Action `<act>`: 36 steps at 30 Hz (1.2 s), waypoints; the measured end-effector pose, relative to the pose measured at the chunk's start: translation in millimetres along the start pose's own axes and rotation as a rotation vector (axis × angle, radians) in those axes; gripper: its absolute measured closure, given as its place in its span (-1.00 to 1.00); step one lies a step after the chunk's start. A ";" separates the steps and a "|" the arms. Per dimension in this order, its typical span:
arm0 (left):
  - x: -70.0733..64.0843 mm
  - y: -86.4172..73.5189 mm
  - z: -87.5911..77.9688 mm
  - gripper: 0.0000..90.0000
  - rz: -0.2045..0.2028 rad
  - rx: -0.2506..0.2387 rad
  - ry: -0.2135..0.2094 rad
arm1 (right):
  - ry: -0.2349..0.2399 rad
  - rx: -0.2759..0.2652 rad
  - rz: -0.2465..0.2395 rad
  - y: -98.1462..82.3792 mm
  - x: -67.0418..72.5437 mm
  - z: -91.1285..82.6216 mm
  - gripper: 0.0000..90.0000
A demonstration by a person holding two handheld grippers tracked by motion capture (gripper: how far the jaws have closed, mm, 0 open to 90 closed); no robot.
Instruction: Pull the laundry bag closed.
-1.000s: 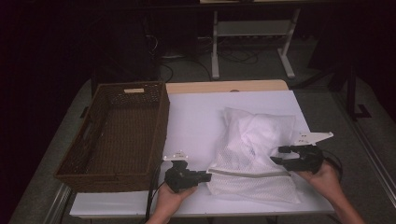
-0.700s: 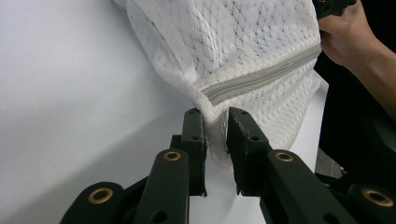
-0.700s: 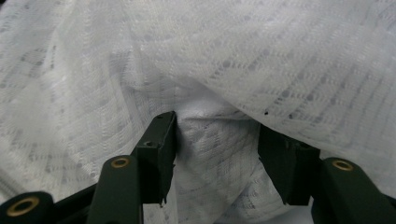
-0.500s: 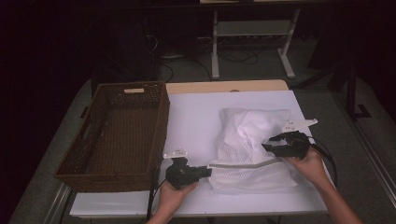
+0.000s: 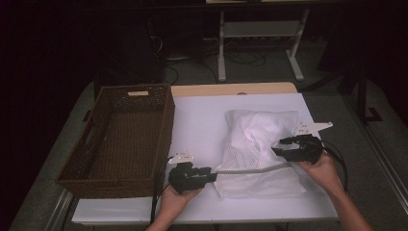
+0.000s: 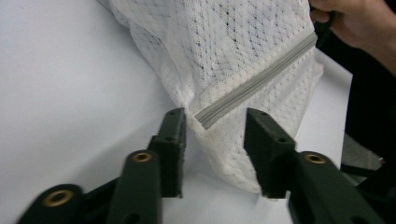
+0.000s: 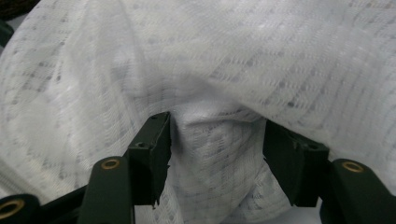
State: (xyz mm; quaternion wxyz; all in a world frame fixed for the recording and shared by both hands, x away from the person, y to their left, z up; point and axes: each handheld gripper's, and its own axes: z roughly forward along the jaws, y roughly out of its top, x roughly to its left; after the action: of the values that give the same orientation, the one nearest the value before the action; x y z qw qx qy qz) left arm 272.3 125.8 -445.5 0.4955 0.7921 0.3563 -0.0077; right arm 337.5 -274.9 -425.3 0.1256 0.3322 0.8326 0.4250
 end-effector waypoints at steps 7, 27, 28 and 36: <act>-5.7 -0.7 -4.7 0.05 0.067 -0.001 0.046 | -0.018 -0.024 0.042 -16.6 3.2 -20.5 -0.26; -10.6 -5.1 -11.9 -0.37 0.113 -0.021 0.101 | -0.059 -0.049 0.083 -53.9 25.8 -56.4 -0.42; -10.5 -5.4 -12.1 -0.38 0.113 -0.022 0.101 | -0.061 -0.054 0.079 -55.2 26.9 -57.9 -0.42; -6.7 -8.0 -13.9 -0.39 0.114 -0.024 0.121 | -0.068 -0.079 0.108 -65.4 33.7 -72.2 -0.45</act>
State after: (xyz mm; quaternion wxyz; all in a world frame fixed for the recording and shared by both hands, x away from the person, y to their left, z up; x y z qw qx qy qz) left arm 258.0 135.1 -442.1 0.4822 0.8042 0.3397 0.0727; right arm 247.6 -325.1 -430.8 0.1437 0.3856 0.7914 0.4520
